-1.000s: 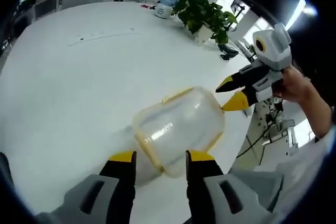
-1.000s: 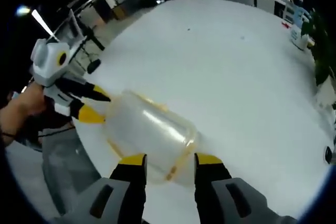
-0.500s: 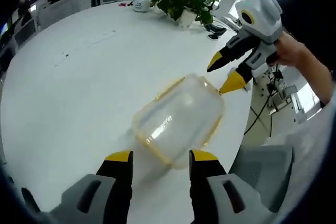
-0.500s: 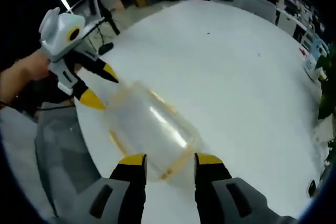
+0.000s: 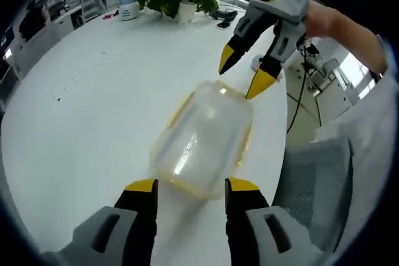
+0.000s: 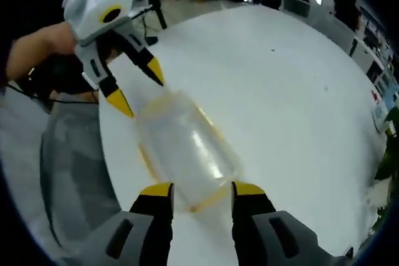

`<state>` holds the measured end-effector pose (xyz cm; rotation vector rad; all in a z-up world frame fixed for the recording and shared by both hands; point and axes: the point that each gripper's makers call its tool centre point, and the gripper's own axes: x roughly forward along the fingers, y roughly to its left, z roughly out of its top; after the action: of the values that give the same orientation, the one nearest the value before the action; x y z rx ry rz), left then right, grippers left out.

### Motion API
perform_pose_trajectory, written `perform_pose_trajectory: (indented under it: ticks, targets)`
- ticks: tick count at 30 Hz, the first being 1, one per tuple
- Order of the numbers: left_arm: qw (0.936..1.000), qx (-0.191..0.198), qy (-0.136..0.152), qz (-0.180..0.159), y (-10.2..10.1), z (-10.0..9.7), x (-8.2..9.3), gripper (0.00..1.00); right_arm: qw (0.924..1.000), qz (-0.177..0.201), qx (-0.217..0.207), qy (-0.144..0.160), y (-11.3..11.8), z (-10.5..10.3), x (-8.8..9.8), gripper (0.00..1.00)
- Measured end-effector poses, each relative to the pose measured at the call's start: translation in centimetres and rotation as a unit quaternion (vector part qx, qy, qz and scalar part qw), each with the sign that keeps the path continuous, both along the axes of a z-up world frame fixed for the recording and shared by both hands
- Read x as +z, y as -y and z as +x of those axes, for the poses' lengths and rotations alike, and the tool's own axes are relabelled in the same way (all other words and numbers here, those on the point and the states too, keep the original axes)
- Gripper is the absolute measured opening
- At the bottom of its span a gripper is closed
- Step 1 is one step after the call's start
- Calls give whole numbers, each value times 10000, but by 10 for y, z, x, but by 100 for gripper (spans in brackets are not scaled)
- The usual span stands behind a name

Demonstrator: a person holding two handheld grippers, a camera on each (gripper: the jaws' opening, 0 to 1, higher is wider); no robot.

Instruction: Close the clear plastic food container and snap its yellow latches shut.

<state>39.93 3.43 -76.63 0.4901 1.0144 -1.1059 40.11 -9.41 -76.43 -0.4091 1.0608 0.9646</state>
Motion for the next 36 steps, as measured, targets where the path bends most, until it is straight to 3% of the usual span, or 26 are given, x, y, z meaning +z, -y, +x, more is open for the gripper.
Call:
perform_pose_trajectory:
  ticks: [2, 9, 17, 36]
  targets:
    - [9996, -222, 177, -6, 2, 1, 1, 43, 9999, -24, 146, -30, 0, -2, 0, 36]
    - [9965, -769, 337, 63, 6, -8, -5, 43, 9978, -95, 623, 225, -4, -1, 2, 37]
    - [9951, -855, 486, -88, 13, -3, -1, 43, 9951, -17, 911, 390, -14, -1, 5, 37]
    - [9906, -1148, 675, -303, 36, -3, 1, 40, 9912, 159, 1240, 428, -31, -4, 1, 36]
